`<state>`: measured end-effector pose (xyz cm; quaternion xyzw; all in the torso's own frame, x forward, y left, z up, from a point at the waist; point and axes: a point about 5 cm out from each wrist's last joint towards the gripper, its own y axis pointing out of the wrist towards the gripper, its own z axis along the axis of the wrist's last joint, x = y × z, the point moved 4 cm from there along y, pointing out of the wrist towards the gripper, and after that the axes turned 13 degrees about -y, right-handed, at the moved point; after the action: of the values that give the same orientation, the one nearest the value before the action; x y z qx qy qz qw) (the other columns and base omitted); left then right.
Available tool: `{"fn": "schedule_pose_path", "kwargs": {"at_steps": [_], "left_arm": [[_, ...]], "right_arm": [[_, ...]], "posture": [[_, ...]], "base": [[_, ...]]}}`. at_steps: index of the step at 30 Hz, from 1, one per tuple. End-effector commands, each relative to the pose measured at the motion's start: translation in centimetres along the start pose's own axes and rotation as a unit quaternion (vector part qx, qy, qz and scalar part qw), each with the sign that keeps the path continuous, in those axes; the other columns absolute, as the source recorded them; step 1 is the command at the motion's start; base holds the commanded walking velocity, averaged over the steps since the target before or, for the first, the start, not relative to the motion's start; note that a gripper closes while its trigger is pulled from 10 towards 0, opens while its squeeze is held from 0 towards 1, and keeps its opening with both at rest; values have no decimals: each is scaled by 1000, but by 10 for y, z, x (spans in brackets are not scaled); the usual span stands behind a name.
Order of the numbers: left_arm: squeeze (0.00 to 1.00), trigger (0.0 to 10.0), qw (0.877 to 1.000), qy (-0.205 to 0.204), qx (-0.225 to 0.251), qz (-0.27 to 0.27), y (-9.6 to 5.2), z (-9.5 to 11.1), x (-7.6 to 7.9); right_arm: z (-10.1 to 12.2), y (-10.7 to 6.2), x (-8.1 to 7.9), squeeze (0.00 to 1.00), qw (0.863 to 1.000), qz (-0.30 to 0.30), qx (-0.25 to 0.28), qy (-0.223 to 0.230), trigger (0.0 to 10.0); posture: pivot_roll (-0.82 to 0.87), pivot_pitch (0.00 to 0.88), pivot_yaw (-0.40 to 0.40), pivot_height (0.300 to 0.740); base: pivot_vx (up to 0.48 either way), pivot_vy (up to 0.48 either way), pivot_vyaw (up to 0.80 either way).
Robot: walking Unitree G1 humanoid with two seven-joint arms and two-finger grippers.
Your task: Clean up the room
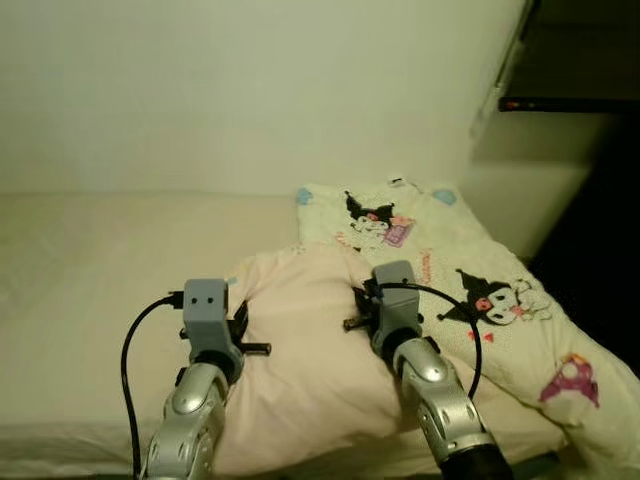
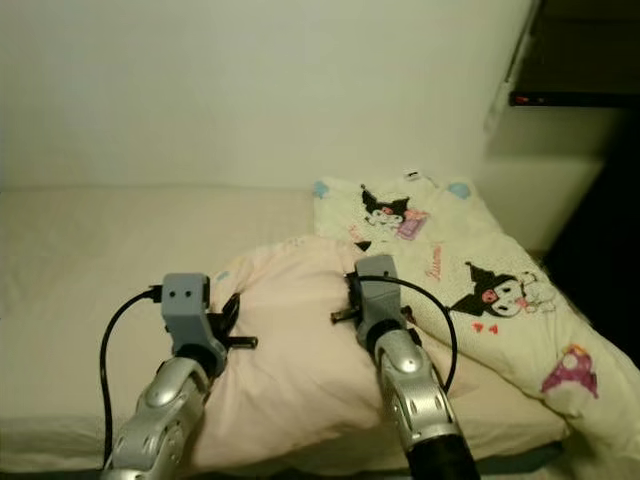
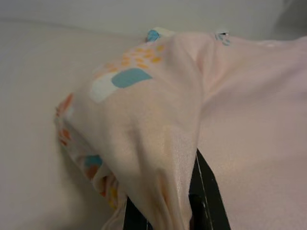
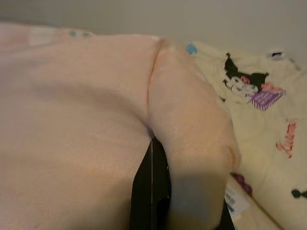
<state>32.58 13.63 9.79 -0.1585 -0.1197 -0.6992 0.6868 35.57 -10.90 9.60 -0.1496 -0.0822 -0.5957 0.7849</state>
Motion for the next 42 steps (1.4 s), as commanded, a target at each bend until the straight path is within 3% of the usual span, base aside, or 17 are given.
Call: {"fn": "schedule_pose_path", "kwargs": {"at_steps": [1,8,13,27,42], "left_arm": [[0,10000,1000,3,19,24,0,10,-12],[0,10000,999,3,19,29,0,10,-13],[0,10000,999,31,23,5,2,15,-8],[0,10000,999,30,25,-4,4,16,-4],[0,10000,999,25,29,-9,4,18,-2]], "right_arm": [[1,-2,17,0,999,-39,-1,-9,10000],[2,-3,15,0,999,-32,1,-8,10000],[1,-1,11,0,1000,-29,0,-1,10000],[1,-2,9,0,1000,-30,2,-1,10000],[1,-2,8,0,1000,-30,3,0,10000]], "posture": [[-77,37,-69,740],[-79,40,-70,740],[-57,37,-72,740],[-64,36,-61,740],[-67,36,-60,740]], "base": [[0,0,0],[0,0,0],[0,0,0],[0,0,0],[0,440,0]]}}
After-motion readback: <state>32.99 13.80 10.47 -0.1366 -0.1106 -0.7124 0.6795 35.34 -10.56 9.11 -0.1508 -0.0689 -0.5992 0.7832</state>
